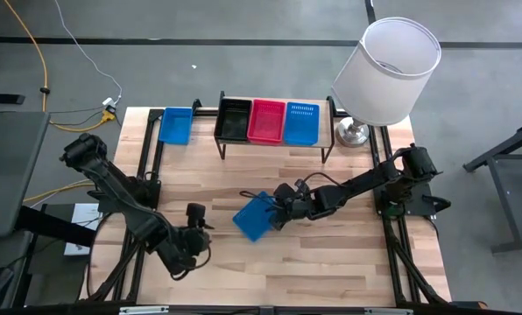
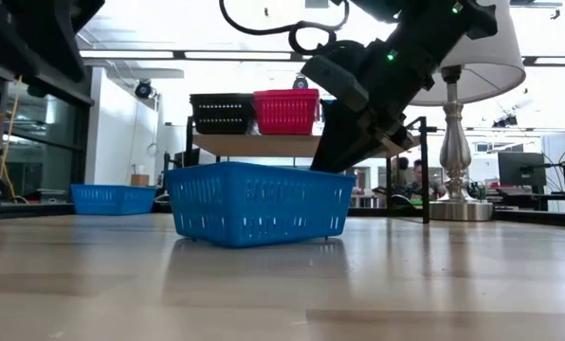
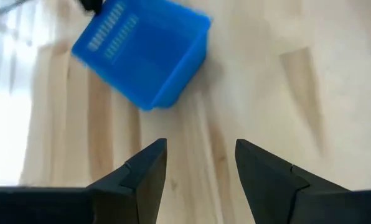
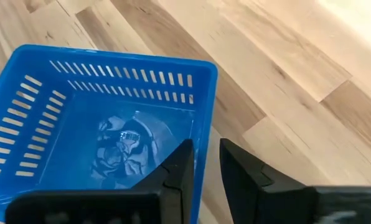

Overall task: Stack baskets on shelf by color
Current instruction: Stack the bottom blue bin on top of the blue bin on the shelf

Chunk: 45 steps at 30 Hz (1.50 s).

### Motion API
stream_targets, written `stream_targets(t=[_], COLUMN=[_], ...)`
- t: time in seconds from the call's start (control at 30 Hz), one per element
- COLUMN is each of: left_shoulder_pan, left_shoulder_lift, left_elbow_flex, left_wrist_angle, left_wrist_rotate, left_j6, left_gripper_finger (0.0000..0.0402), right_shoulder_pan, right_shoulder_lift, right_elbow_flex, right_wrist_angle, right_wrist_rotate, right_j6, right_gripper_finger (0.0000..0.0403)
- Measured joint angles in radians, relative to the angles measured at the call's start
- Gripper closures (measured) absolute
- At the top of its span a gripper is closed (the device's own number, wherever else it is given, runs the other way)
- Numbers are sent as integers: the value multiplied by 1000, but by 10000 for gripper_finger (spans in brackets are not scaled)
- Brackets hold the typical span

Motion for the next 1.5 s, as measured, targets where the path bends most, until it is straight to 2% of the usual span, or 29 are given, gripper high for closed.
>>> stream_targets(t=[0.27, 0.5, 0.6, 0.83, 0.97, 1.5], left_shoulder_pan=[4, 6, 5, 5, 5, 5], left_shoulder_lift=[-4, -4, -4, -4, -4, -3], left_elbow_flex=[-66, -70, -70, -70, -70, -70], left_wrist_angle=[24, 40, 42, 43, 43, 43], left_wrist_rotate=[-42, -38, -35, -35, -37, -39], left_j6=[-135, -147, -147, -147, -147, -146], left_gripper_finger=[220, 220, 220, 220, 220, 220], right_shoulder_pan=[0, 0, 0, -11, -14, -13], right_shoulder_lift=[0, 0, 0, 0, 0, 74], right_elbow_flex=[0, 0, 0, 0, 0, 1], right_wrist_angle=[10, 35, 35, 27, 8, 62], right_wrist_rotate=[-11, -35, -37, -43, -51, -51], right_j6=[0, 0, 5, 22, 23, 21], right_gripper_finger=[338, 334, 309, 207, 176, 173])
